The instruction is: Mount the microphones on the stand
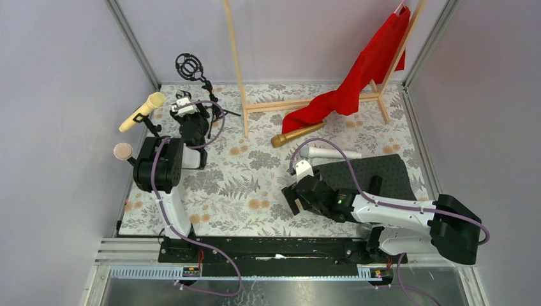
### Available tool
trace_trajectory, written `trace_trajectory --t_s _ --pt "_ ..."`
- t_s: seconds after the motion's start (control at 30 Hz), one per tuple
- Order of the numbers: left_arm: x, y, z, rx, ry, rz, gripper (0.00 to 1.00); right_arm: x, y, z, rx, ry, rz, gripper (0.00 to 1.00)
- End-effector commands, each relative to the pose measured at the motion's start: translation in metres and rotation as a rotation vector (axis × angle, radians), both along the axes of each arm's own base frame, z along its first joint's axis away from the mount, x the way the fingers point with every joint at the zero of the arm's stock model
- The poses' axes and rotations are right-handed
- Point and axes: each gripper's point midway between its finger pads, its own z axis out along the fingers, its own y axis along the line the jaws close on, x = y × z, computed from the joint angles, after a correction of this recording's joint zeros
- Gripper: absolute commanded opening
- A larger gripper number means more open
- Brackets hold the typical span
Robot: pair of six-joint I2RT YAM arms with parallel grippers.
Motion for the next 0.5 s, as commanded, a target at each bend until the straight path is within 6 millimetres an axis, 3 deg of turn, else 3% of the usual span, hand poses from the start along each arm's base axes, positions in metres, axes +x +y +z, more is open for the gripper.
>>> trace_trajectory --t_s 0.0,0.37,0.47 --pt "0.013 0.015 0.015 0.026 -0.050 0.058 0.68 0.008 0.006 0.008 0.023 -0.039 -0.010 1.00" --pt "0.032 0.031 0.001 0.031 -0.028 0.067 0.67 0.007 0.003 0.008 0.016 -0.038 -0.013 1.00" --pt "0.035 0.043 -0.001 0.033 -0.032 0.072 0.65 0.008 0.002 0.009 0.014 -0.039 -0.015 1.00"
